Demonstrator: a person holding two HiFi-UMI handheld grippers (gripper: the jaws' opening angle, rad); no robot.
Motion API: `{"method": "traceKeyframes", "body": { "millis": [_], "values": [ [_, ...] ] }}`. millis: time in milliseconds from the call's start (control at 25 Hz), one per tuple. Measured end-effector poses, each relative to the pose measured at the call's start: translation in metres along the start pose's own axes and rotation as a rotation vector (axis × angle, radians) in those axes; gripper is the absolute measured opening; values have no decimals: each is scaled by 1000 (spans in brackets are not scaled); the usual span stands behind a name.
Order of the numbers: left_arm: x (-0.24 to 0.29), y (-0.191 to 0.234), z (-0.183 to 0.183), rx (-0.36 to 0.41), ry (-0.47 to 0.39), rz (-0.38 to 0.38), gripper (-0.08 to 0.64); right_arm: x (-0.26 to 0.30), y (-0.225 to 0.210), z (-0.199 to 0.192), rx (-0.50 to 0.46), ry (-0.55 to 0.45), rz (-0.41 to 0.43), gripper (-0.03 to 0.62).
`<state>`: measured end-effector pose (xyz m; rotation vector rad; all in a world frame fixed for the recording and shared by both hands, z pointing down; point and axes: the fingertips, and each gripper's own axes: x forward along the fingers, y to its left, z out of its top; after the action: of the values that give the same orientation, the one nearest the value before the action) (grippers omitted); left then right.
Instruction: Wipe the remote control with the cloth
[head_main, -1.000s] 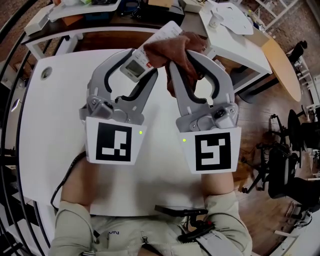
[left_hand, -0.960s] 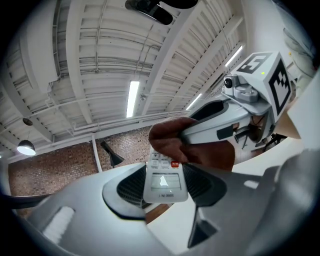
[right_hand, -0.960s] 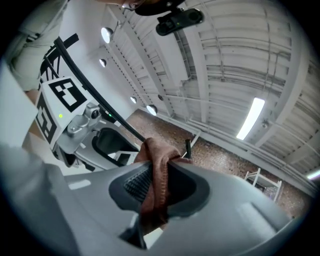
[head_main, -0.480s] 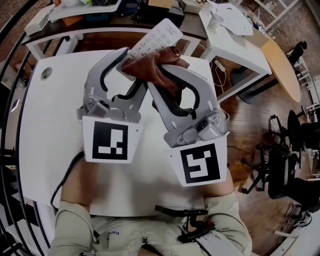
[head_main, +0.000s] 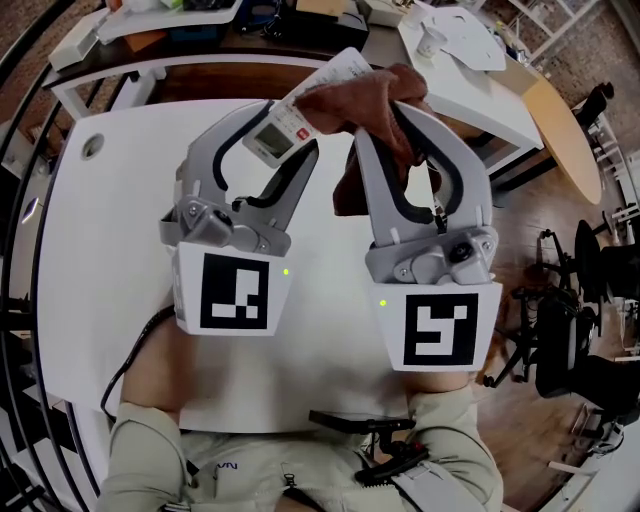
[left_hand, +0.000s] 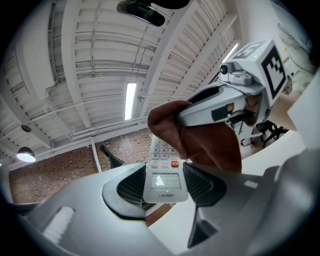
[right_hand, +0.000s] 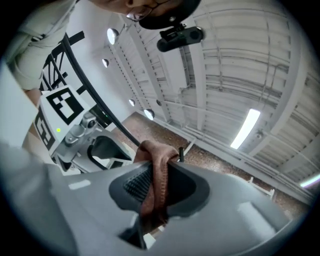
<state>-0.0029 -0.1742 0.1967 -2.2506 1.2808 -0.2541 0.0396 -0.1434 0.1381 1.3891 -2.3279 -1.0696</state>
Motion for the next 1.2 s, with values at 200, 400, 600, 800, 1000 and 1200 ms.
{"method": "traceKeyframes", "body": {
  "millis": [200,400,600,800,1000,1200],
  "values": [
    [1,-10,3,28,-5,-22,242,-8,-41,-4,0,6,-165,77],
    [1,-20,6,43,-13,-35,242,-6,-47,-9,-16,17,-206,77],
    [2,-23,6,49,-17,-30,242,1,-28,-15,-46,51,-147,77],
    [1,-18,2,41,-13,-17,242,7,-1,-15,-114,74,-61,77],
    [2,-15,0,44,-3,-6,242,10,22,-12,-163,69,28,75],
    [2,-9,-1,45,6,6,242,10,47,-8,-186,59,131,76]
  ]
}}
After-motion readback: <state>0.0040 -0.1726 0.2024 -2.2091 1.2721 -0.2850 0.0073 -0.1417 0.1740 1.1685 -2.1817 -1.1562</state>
